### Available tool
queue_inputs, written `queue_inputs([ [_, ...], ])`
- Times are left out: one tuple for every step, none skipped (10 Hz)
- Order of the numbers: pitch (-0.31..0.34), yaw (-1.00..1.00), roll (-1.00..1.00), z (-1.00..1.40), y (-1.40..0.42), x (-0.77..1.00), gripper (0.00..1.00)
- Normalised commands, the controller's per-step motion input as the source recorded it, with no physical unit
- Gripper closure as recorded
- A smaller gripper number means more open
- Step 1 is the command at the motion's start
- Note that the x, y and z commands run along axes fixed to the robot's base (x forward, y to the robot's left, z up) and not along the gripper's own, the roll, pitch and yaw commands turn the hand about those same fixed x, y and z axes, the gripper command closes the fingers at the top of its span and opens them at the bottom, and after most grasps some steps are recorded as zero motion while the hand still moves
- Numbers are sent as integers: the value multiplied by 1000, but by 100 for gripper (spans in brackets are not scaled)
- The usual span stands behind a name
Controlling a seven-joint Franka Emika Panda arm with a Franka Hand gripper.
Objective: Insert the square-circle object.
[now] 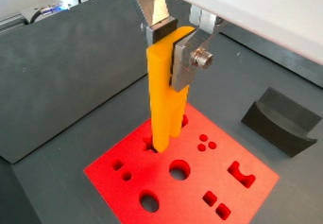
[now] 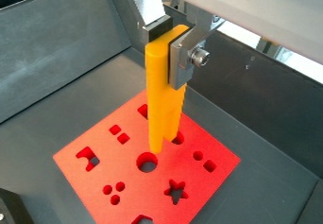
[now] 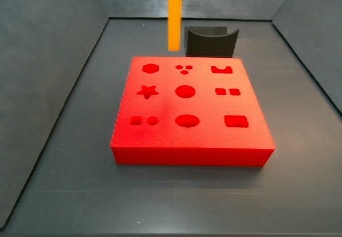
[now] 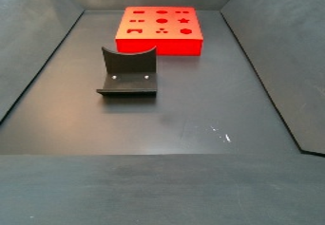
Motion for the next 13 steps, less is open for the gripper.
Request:
queue_inputs([
  [-30, -223, -66, -186, 0, 11, 100],
  [-21, -617, -137, -269, -37, 74, 100],
  [0, -906, -89, -197, -109, 9, 100],
  [0, -1000, -69, -243, -57, 0, 100],
  [-3, -997, -100, -209, -34, 0, 100],
  [0, -1000, -27, -200, -83, 0, 100],
  [0, -1000, -4, -246, -86, 0, 100],
  [0, -1000, -17, -266, -51, 0, 100],
  [0, -1000, -60, -271, 0, 0, 100],
  [0, -1000, -67, -254, -6, 0, 100],
  [0, -1000, -89, -209, -23, 0, 100],
  [-19, -1000, -96, -191, -31, 0, 100],
  [-14, -1000, -76, -154, -57, 0, 100],
])
